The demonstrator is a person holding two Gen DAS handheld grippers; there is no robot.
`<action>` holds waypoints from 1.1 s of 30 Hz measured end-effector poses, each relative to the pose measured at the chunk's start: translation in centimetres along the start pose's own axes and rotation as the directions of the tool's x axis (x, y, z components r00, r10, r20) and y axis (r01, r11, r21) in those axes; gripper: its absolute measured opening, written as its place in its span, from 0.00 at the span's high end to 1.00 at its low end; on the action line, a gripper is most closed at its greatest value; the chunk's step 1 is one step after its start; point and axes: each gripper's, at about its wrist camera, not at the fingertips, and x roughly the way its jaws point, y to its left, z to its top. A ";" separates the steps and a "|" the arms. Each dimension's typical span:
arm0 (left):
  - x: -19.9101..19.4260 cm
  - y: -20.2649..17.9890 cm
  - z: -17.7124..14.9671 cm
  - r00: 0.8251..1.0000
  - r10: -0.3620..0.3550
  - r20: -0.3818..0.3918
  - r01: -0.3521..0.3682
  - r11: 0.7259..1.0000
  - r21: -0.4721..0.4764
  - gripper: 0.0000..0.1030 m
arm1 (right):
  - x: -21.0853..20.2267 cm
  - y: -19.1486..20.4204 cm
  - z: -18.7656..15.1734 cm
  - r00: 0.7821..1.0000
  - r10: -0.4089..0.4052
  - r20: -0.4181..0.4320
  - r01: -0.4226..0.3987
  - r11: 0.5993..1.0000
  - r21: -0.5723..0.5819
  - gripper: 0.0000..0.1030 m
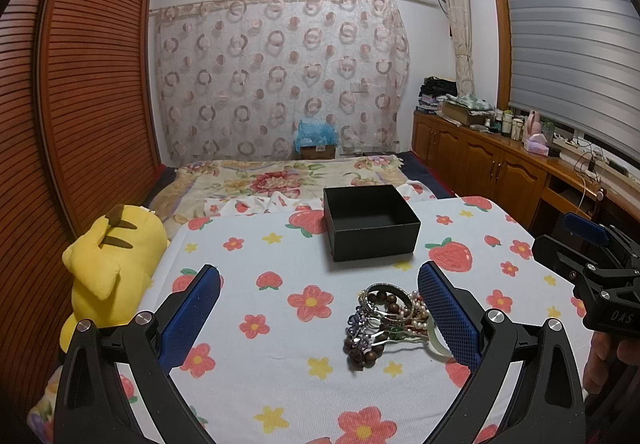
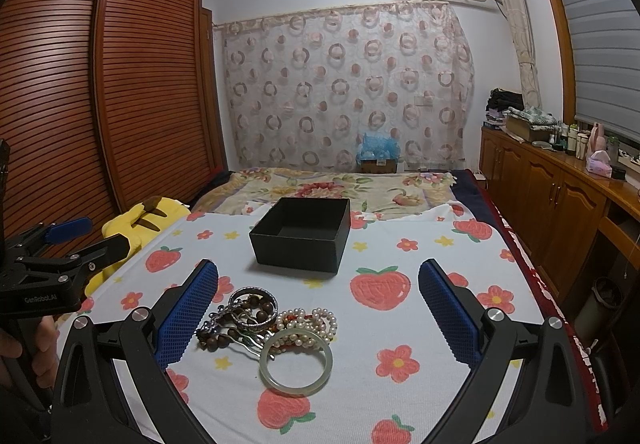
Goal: Organize jewelry
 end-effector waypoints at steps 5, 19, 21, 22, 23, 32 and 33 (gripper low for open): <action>0.0 0.0 0.0 1.000 0.000 0.001 0.000 1.000 0.000 0.07 | 0.0 0.0 0.0 1.000 0.001 0.000 -0.001 1.000 0.000 0.02; 1.7 -0.3 -1.2 0.999 -0.017 -0.045 0.017 1.000 -0.002 0.07 | 0.9 -0.2 -0.8 0.999 0.018 -0.036 -0.019 1.000 -0.013 0.02; 2.4 0.0 -1.6 0.998 -0.025 -0.066 0.025 1.000 0.000 0.07 | 1.3 -0.5 -1.4 0.998 0.021 -0.058 -0.023 0.999 -0.023 0.06; 2.7 0.1 -1.7 0.997 -0.026 -0.073 0.026 1.000 0.002 0.07 | 1.7 -0.6 -1.7 0.997 0.025 -0.075 -0.027 0.999 -0.025 0.11; 2.9 0.1 -1.8 0.996 -0.029 -0.081 0.030 1.000 0.003 0.07 | 2.0 -0.8 -2.0 0.995 0.030 -0.092 -0.032 0.999 -0.024 0.13; 5.6 0.0 -3.3 0.983 -0.072 -0.170 0.078 0.996 0.033 0.07 | 6.2 -1.8 -5.5 0.954 0.103 -0.282 -0.113 0.993 -0.018 0.46; 5.9 -0.1 -3.4 0.981 -0.073 -0.179 0.081 0.996 0.039 0.07 | 6.5 -1.8 -5.8 0.949 0.105 -0.296 -0.117 0.993 -0.021 0.50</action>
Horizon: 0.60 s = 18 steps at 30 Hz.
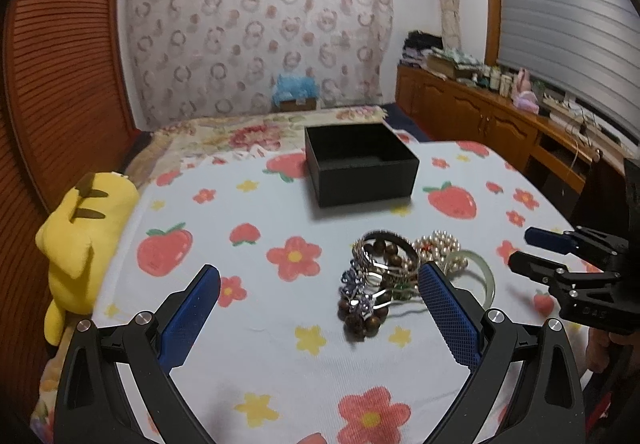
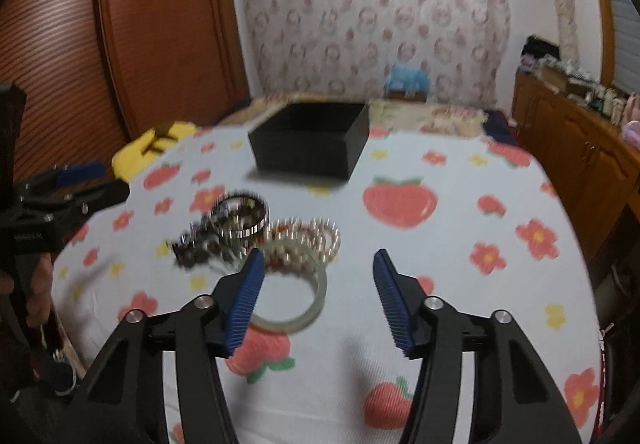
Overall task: Organize jewelry
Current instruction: 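Grasp the pale green jade bangle with the right gripper while the left grasps the silver cuff bangle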
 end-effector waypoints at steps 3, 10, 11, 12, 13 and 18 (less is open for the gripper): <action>0.9 -0.3 -0.3 1.000 -0.003 -0.025 0.004 1.000 0.020 0.07 | 1.1 0.0 -0.4 0.999 0.007 -0.041 -0.007 1.000 -0.009 0.56; 3.0 -0.9 -0.6 0.996 -0.034 -0.080 0.038 0.998 0.051 0.07 | 2.8 -0.3 -0.5 0.992 0.042 -0.121 -0.045 0.999 -0.019 0.68; 3.3 -1.0 -0.5 0.995 -0.040 -0.087 0.045 0.997 0.057 0.07 | 3.0 -0.4 -0.5 0.990 0.048 -0.129 -0.051 0.999 -0.019 0.69; 3.6 -1.1 -0.5 0.995 -0.043 -0.094 0.049 0.997 0.061 0.07 | 3.3 -0.4 -0.4 0.989 0.053 -0.139 -0.056 0.998 -0.019 0.71; 3.9 -1.2 -0.3 0.994 -0.048 -0.101 0.055 0.996 0.068 0.07 | 3.5 -0.5 -0.3 0.988 0.057 -0.146 -0.060 0.998 -0.019 0.72; 5.8 -1.8 0.1 0.987 -0.079 -0.137 0.094 0.990 0.104 0.07 | 4.6 -0.6 0.2 0.981 0.070 -0.183 -0.078 0.996 -0.038 0.72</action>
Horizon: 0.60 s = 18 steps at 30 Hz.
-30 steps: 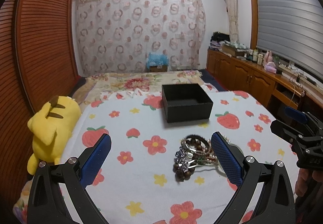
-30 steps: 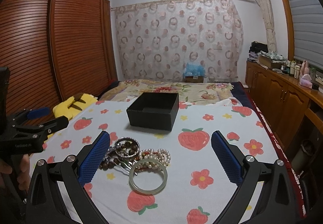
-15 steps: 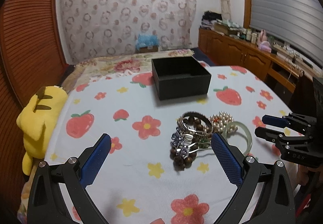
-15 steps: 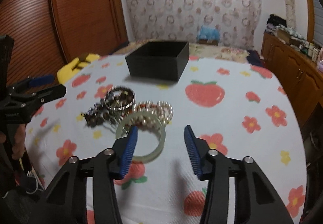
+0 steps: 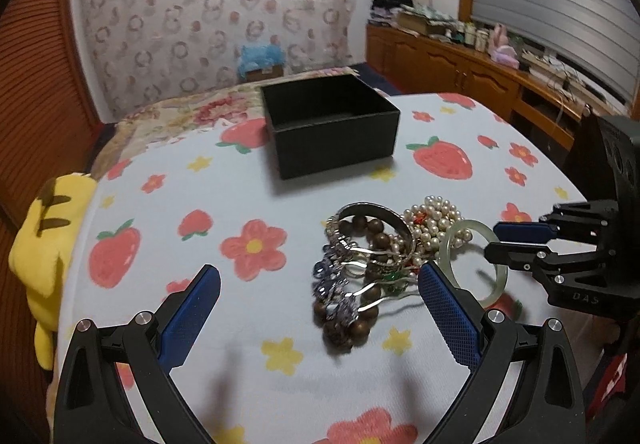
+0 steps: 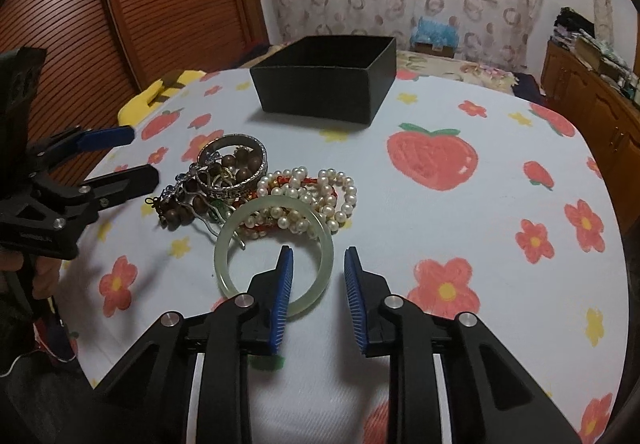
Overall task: Organize jewelry
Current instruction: 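Grasp the pale green jade bangle with the right gripper while the left grasps the silver cuff bangle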
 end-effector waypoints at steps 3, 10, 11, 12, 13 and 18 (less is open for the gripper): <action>1.3 -0.3 0.4 0.999 -0.014 -0.030 0.015 0.999 0.031 0.07 | 0.6 -0.1 0.3 1.000 -0.001 -0.023 0.000 1.000 -0.015 0.77; 3.6 -1.1 1.3 0.993 -0.069 -0.090 0.077 0.994 0.080 0.07 | -0.5 -0.5 0.4 1.000 -0.015 0.012 0.015 0.999 -0.031 0.91; 3.9 -1.2 1.5 0.992 -0.079 -0.095 0.087 0.993 0.082 0.09 | -0.7 -0.6 0.5 1.000 -0.018 0.018 0.019 0.999 -0.031 0.91; 4.1 -1.3 1.6 0.992 -0.080 -0.100 0.089 0.992 0.087 0.10 | -1.0 -0.7 0.5 0.999 -0.022 0.027 0.023 0.999 -0.030 0.91; 4.4 -1.5 1.7 0.991 -0.082 -0.105 0.092 0.991 0.095 0.13 | -1.3 -0.8 0.5 0.999 -0.028 0.037 0.029 0.999 -0.031 0.91; 5.6 -2.0 2.0 0.984 -0.112 -0.138 0.127 0.986 0.105 0.23 | -2.3 -1.4 0.7 0.997 -0.039 0.067 0.041 0.999 -0.025 0.91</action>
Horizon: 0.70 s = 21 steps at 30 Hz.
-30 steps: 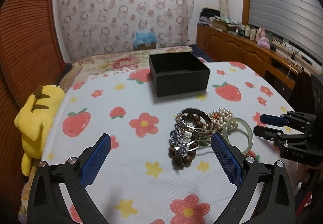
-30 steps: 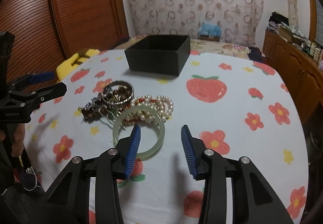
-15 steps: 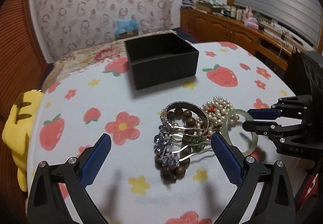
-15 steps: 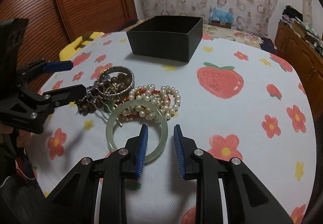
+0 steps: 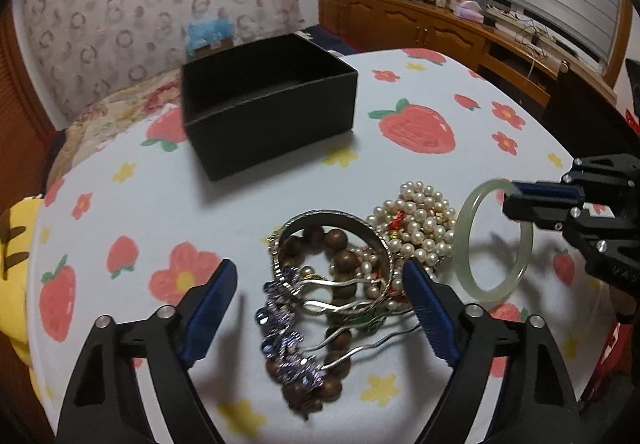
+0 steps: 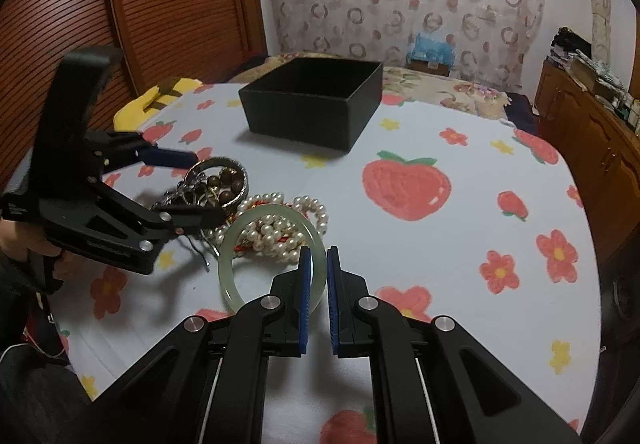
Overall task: Organize jewelry
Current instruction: 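Grasp the pale green jade bangle with the right gripper while the left grasps the silver cuff bangle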
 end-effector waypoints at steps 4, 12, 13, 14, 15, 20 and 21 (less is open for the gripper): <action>0.6 -0.4 0.3 1.000 -0.003 -0.005 0.003 1.000 0.018 0.29 | -0.7 -0.5 0.5 1.000 -0.005 0.021 0.005 1.000 0.003 0.91; 0.3 -0.1 0.3 0.999 -0.019 0.030 0.019 1.000 0.008 0.43 | -1.3 -0.7 1.4 0.999 -0.017 0.050 0.017 1.000 -0.006 0.91; 0.1 0.0 0.3 0.999 -0.022 0.043 0.022 1.000 0.003 0.43 | -1.3 -0.7 1.6 0.998 -0.019 0.054 0.019 1.000 -0.008 0.91; -0.2 0.1 0.3 0.998 -0.028 0.056 0.028 1.000 -0.004 0.43 | -1.2 -0.7 1.8 0.998 -0.021 0.056 0.022 1.000 -0.010 0.91; -0.5 0.2 0.2 0.997 -0.030 0.069 0.031 0.999 -0.010 0.43 | -1.1 -0.7 2.1 0.998 -0.023 0.060 0.024 1.000 -0.014 0.91; -2.0 0.9 0.8 0.992 -0.022 0.126 0.025 0.999 -0.027 0.44 | -0.6 -0.6 4.1 0.996 -0.035 0.079 0.038 0.999 -0.037 0.91; -2.2 1.1 0.9 0.991 -0.020 0.133 0.024 0.999 -0.032 0.43 | -0.4 -0.6 4.8 0.996 -0.038 0.083 0.041 0.998 -0.041 0.91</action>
